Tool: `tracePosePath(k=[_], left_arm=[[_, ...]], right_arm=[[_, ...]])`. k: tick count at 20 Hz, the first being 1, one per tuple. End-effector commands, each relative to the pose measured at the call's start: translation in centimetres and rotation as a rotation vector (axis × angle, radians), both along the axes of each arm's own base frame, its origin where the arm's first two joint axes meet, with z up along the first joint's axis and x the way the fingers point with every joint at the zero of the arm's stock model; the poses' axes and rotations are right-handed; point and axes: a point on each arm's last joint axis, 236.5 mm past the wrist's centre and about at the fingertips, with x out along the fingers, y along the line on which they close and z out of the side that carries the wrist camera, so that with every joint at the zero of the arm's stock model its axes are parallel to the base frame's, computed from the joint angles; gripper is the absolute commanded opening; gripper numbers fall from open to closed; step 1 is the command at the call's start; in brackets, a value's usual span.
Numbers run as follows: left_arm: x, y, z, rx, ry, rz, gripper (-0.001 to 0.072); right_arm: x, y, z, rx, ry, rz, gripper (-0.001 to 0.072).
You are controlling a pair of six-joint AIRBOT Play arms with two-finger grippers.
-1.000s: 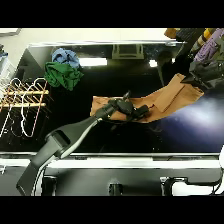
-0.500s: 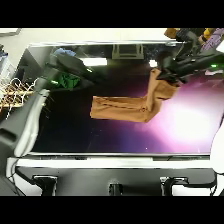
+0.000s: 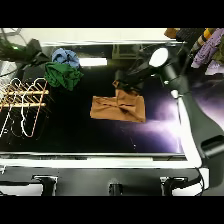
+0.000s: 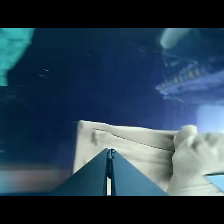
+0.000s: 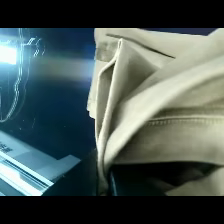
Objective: Fold the clothes and pants, and hang the long-sleeved shirts on hangers.
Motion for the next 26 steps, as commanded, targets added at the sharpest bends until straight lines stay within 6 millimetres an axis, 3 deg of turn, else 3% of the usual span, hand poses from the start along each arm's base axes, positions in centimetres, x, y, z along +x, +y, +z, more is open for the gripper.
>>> tracePosePath(k=[1,7,10,11,13,16,18,20,22,24,26], left_arm=[[-1.0,2.6,-0.3,0.007,0.025,0.044,0.0015],[-1.3,2.3,-3.0,-0.001,0.087,0.028,0.0015],[-1.3,2.3,-3.1,0.012,0.082,0.014,0.0015],[-1.3,2.3,-3.1,0.019,0.079,0.007,0.0015],[-1.3,2.3,-3.1,0.02,0.079,0.005,0.0015],[-1.2,2.3,-3.1,0.02,0.08,0.005,0.0015],[-1.3,2.3,-3.1,0.02,0.08,0.004,0.0015],[-1.3,2.3,-3.1,0.02,0.08,0.004,0.0015],[-1.3,2.3,-3.2,0.02,0.082,0.004,0.0015],[-1.5,2.2,-3.3,0.02,0.091,0.0,0.0015],[-1.6,2.2,-3.4,0.02,0.097,-0.003,0.0015]], right_arm=[[0.7,4.3,-3.2,0.021,0.007,-0.018,0.0031],[1.4,7.2,-6.1,0.067,0.037,-0.039,0.0031],[1.2,8.1,-6.8,0.086,0.063,-0.039,0.0159],[1.1,8.6,-6.4,0.119,0.075,-0.043,0.0208],[0.5,9.9,-5.0,0.198,0.1,-0.033,0.0468],[-0.7,11.3,-2.3,0.294,0.112,0.009,0.048],[-1.0,10.9,-0.4,0.302,0.08,0.023,0.048],[-0.2,8.7,1.8,0.292,0.024,0.009,0.0481],[1.0,4.6,3.6,0.265,-0.016,-0.015,0.0488],[2.0,-1.0,4.5,0.22,-0.046,-0.025,0.0565],[2.6,-7.9,3.0,0.113,-0.028,-0.043,0.0565]])
